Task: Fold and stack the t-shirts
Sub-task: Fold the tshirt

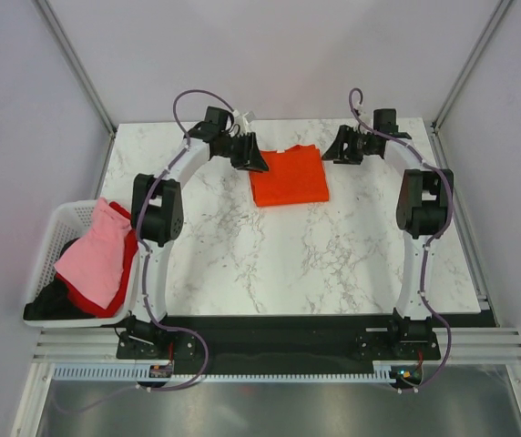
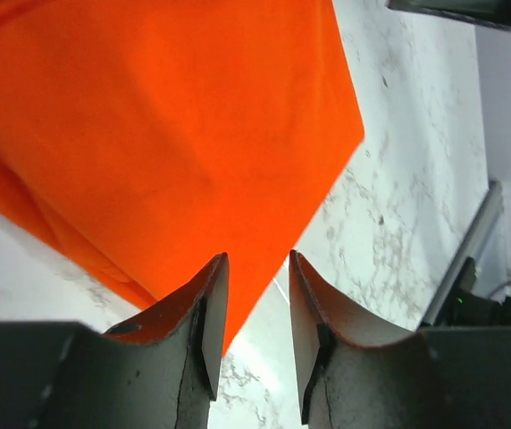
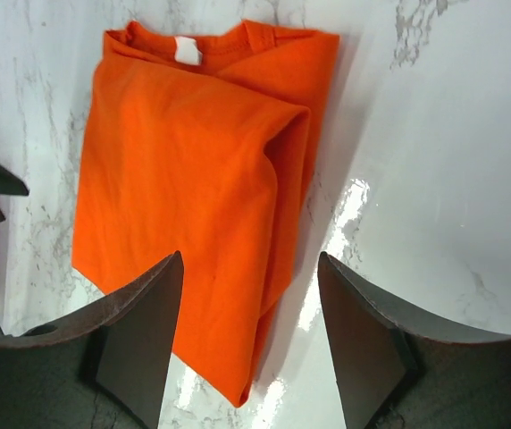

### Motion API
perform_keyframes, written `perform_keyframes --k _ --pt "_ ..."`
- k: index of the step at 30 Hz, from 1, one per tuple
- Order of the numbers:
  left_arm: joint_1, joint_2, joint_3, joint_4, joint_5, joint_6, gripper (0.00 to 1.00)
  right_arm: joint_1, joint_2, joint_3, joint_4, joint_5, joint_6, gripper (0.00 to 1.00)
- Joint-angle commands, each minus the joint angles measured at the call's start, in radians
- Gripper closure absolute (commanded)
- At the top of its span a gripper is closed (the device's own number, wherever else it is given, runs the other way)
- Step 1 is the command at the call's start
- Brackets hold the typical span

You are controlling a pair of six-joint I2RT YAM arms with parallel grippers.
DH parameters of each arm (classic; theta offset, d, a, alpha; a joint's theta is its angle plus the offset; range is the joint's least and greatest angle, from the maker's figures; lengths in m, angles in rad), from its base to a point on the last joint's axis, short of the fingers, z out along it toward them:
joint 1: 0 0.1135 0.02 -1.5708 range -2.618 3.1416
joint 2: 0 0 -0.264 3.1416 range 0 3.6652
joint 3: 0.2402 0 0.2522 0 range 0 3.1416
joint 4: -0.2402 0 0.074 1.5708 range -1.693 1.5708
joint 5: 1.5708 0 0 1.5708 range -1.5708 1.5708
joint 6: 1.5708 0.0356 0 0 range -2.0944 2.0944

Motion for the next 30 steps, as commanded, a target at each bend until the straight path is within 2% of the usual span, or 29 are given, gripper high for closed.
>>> perform_keyframes --k 1,8,22,24,25,27,28,30 --pt "-0.013 0.024 -0.028 0.010 0.139 0.016 0.62 0.007 0.047 -0.004 -0.024 0.003 -0.049 0.30" --pt "-0.020 0.070 -0.091 0.004 0.133 -0.002 0.65 0.018 0.099 -0.006 -0.039 -0.005 -0.051 0.30" --pt "-0.031 0.124 -0.101 -0.045 0.091 0.027 0.66 0.094 0.214 -0.009 -0.047 -0.042 0.002 0.33" --pt "-0.033 0.129 -0.101 -0.050 0.090 0.035 0.66 0.101 0.223 -0.007 -0.042 -0.034 0.006 0.39" --pt "-0.033 0.130 -0.100 -0.051 0.081 0.039 0.66 0.102 0.223 -0.004 -0.044 -0.017 0.006 0.52" --pt "-0.033 0.120 -0.098 -0.061 0.073 0.051 0.65 0.102 0.210 -0.003 -0.047 -0.005 -0.005 0.68" --pt "-0.033 0.107 -0.092 -0.071 0.056 0.071 0.63 0.101 0.199 -0.007 -0.054 0.003 -0.014 0.80" --pt "-0.030 0.052 -0.085 -0.084 0.027 0.100 0.57 0.098 0.145 -0.009 -0.094 0.004 -0.082 0.92"
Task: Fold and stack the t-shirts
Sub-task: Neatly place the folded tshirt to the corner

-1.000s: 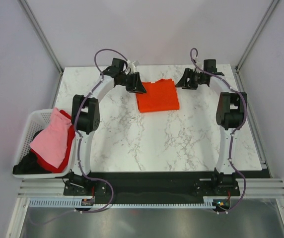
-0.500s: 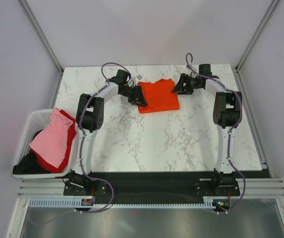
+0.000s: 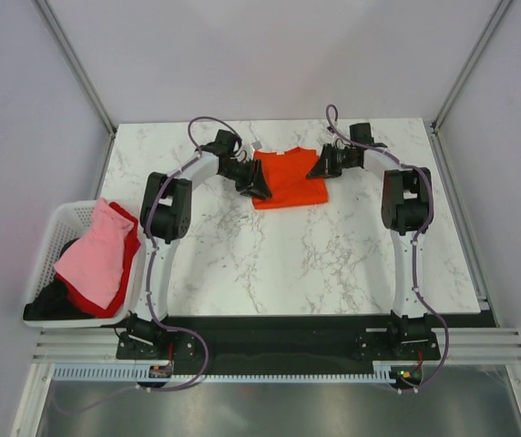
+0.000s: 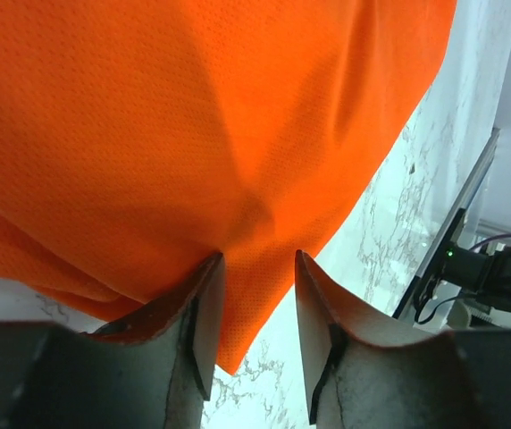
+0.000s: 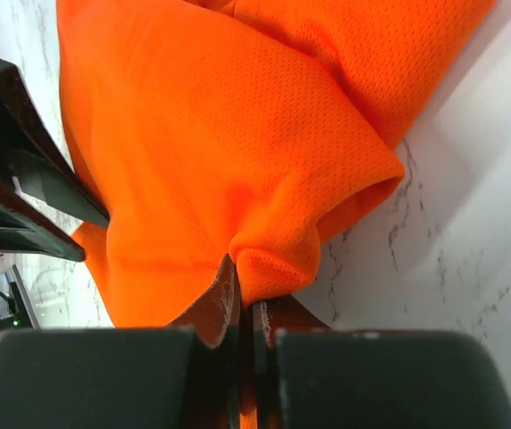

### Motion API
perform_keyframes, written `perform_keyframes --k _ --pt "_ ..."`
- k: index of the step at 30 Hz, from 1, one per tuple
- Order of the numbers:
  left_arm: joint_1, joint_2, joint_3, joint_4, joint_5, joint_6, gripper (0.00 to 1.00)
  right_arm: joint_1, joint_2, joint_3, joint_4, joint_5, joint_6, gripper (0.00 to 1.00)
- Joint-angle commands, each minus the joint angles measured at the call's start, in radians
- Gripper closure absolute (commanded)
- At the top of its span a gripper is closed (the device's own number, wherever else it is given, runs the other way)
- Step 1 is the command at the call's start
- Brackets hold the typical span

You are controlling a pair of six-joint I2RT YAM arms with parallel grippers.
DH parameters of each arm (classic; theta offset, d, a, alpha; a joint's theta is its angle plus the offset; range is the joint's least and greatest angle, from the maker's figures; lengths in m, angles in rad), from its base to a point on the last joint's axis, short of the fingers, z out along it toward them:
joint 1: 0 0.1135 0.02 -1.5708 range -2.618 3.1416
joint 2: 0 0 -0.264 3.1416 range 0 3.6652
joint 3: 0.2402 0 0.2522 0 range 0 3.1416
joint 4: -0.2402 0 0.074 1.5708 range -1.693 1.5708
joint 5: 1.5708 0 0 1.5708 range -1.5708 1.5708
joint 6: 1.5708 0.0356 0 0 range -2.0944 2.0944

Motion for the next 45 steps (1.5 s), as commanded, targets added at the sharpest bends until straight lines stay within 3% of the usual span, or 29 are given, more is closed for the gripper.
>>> perform_keyframes --k 1,6,11,15,21,28,35,45 --pt "0.002 -0.083 0.022 -0.037 -0.097 0.103 0.53 0.002 -0.026 -0.033 -0.124 0.091 -0.125 1.00" --pt "0.032 -0.232 0.018 -0.060 -0.110 0.163 0.46 -0.059 -0.161 -0.092 -0.285 0.106 -0.290 1.00" --pt "0.051 -0.312 -0.048 -0.089 -0.089 0.252 0.47 -0.123 -0.254 -0.130 -0.542 0.180 -0.610 1.00" --pt "0.057 -0.357 -0.126 -0.089 -0.113 0.278 0.47 -0.200 -0.376 -0.313 -0.678 0.265 -0.746 1.00" --pt "0.063 -0.399 -0.220 -0.079 -0.151 0.295 0.48 -0.358 -0.621 -0.609 -0.672 0.368 -0.853 1.00" --pt "0.063 -0.441 -0.281 -0.040 -0.176 0.277 0.49 -0.579 -0.862 -0.796 -0.669 0.462 -0.926 1.00" --pt "0.063 -0.472 -0.312 -0.019 -0.185 0.254 0.49 -0.780 -0.957 -0.894 -0.635 0.565 -0.972 1.00" --pt "0.063 -0.527 -0.352 0.018 -0.204 0.238 0.49 -0.953 -0.931 -0.917 -0.532 0.666 -0.972 1.00"
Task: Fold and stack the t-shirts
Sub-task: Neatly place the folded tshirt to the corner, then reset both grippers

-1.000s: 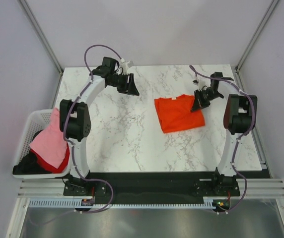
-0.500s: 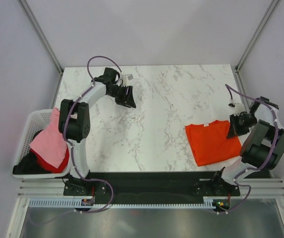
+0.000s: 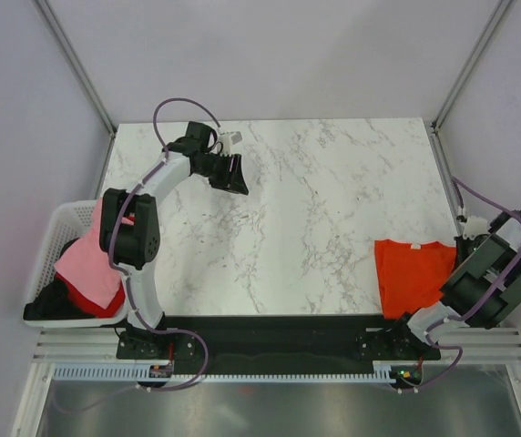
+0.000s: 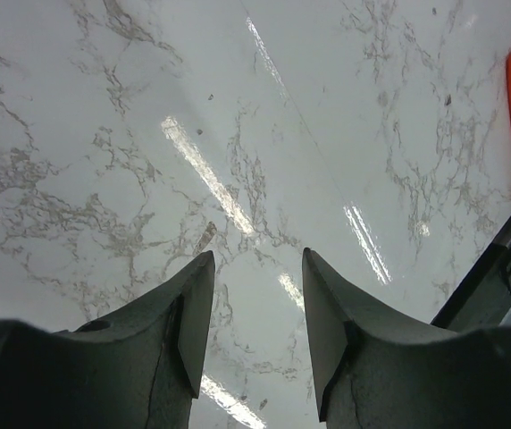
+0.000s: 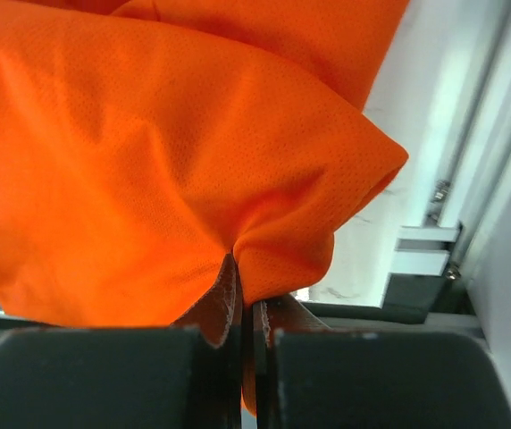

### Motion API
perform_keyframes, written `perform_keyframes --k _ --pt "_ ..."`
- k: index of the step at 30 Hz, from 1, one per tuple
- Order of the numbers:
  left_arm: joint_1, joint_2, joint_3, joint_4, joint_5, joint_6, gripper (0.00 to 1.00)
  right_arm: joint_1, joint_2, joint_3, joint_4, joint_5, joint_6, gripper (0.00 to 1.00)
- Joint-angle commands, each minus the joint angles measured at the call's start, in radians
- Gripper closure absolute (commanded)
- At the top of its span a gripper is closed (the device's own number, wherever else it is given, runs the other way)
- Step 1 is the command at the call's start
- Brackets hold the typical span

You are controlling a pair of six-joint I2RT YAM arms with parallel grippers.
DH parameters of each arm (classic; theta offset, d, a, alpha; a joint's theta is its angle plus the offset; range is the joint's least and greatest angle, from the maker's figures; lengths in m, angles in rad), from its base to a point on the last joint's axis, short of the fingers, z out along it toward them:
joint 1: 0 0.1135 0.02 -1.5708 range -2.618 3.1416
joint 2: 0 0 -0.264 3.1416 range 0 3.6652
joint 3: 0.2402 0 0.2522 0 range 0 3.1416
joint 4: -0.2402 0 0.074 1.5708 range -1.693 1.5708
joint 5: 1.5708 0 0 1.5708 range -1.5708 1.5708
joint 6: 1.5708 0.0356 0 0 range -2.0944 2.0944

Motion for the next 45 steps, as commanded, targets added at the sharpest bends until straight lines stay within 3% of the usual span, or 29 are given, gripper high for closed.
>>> perform_keyframes --k 1,7,13,16,17,18,19,23,27,30,32,33,34,35,36,39,40,43,45 --pt "0.001 -0.071 -0.011 0.043 -0.019 0.001 0.49 -0.041 0.022 0.017 0.069 0.044 -0.017 1.00" --pt "0.000 -0.098 -0.038 0.051 -0.033 0.009 0.49 -0.066 0.102 0.065 0.109 0.032 0.028 1.00" --pt "0.001 -0.114 -0.052 0.059 -0.053 0.015 0.49 -0.067 0.081 0.045 0.153 0.017 0.052 1.00" --pt "0.000 -0.124 -0.052 0.060 -0.051 0.013 0.47 -0.069 0.029 0.039 0.158 -0.017 0.049 0.73" --pt "0.000 -0.127 -0.052 0.060 -0.048 0.013 0.46 -0.069 0.006 0.037 0.156 -0.026 0.043 0.54" --pt "0.000 -0.132 -0.052 0.060 -0.041 0.015 0.45 -0.069 -0.019 0.037 0.153 -0.051 0.038 0.47" --pt "0.000 -0.141 -0.052 0.057 -0.037 0.015 0.40 -0.067 -0.074 0.039 0.143 -0.063 0.037 0.43" --pt "0.000 -0.167 -0.046 0.057 -0.016 0.016 0.37 -0.056 -0.177 0.102 0.043 -0.124 0.015 0.30" --pt "0.001 -0.187 -0.032 0.057 -0.021 0.012 0.38 -0.015 -0.281 0.155 -0.014 -0.186 0.025 0.28" --pt "0.000 -0.204 -0.011 0.048 -0.068 0.016 0.38 0.081 -0.332 0.168 -0.014 -0.255 0.026 0.23" --pt "0.000 -0.210 0.015 0.033 -0.129 0.026 0.37 0.251 -0.334 0.175 0.024 -0.294 0.052 0.20" --pt "0.000 -0.210 0.025 0.026 -0.148 0.029 0.37 0.252 -0.331 0.175 0.049 -0.295 0.072 0.18" --pt "0.000 -0.210 0.046 0.016 -0.163 0.042 0.36 0.342 -0.326 0.180 0.081 -0.296 0.093 0.02" --pt "0.001 -0.209 0.058 -0.003 -0.206 0.049 0.33 0.388 -0.318 0.186 0.110 -0.295 0.118 0.02" --pt "0.001 -0.218 0.065 -0.004 -0.230 0.052 0.22 0.472 -0.293 0.195 0.170 -0.293 0.170 0.02" --pt "0.003 -0.229 0.074 -0.018 -0.292 0.081 0.12 0.609 -0.213 0.243 0.276 -0.302 0.303 0.02" --pt "0.006 -0.226 0.089 -0.027 -0.319 0.078 0.01 0.637 -0.190 0.278 0.294 -0.310 0.334 0.02" --pt "0.004 -0.226 0.100 -0.056 -0.362 0.087 0.00 0.741 -0.111 0.307 0.391 -0.286 0.487 0.02" --pt "0.004 -0.224 0.106 -0.064 -0.389 0.078 0.00 0.795 -0.064 0.309 0.452 -0.154 0.572 0.02"
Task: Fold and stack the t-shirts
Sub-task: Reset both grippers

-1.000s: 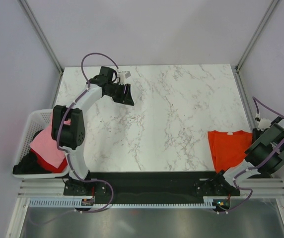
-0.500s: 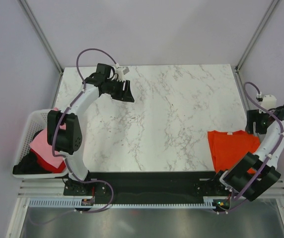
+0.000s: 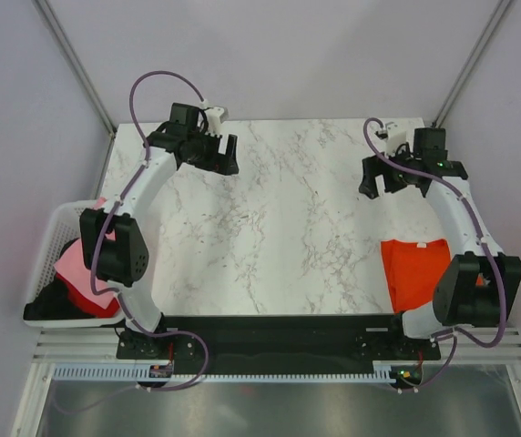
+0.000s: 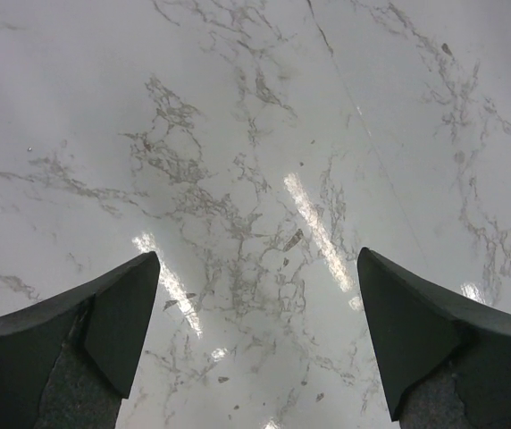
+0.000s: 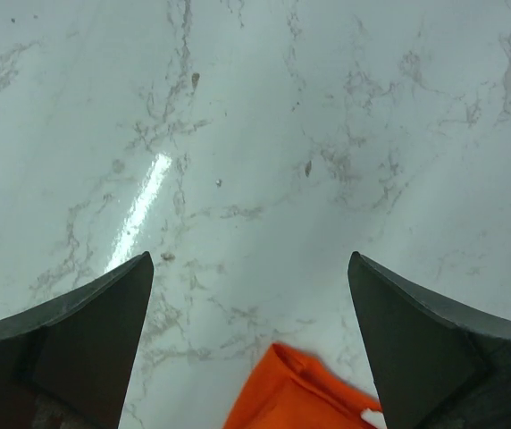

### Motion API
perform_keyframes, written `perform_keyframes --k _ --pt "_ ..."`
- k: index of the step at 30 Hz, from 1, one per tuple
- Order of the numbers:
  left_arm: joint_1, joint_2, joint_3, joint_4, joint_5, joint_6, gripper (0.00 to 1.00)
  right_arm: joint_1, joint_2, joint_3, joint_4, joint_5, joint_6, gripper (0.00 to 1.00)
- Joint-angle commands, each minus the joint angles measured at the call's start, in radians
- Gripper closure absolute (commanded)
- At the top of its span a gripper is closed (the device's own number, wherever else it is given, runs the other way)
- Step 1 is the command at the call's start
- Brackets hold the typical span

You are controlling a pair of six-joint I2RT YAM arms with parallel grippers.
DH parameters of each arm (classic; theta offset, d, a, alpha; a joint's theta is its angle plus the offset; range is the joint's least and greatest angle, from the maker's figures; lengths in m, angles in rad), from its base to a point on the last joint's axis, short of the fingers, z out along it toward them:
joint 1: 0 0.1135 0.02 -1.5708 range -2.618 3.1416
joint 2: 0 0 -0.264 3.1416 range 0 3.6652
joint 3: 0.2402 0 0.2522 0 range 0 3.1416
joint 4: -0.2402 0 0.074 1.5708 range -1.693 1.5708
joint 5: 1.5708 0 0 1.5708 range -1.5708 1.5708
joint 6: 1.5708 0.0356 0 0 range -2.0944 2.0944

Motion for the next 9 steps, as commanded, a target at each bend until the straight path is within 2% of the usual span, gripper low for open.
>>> perform_keyframes --k 1,3,9 --pt "0.004 -0.044 0.049 -0.033 -0.084 0.044 0.00 0.092 0.058 0.049 0.155 0.141 0.228 0.02" --pt "0.003 -0.044 0.050 -0.033 -0.076 0.042 0.00 0.160 0.099 0.055 0.168 0.248 0.307 0.02" --pt "-0.008 -0.034 0.027 -0.033 -0.073 0.068 0.00 0.244 0.157 0.088 0.196 0.244 0.317 0.02"
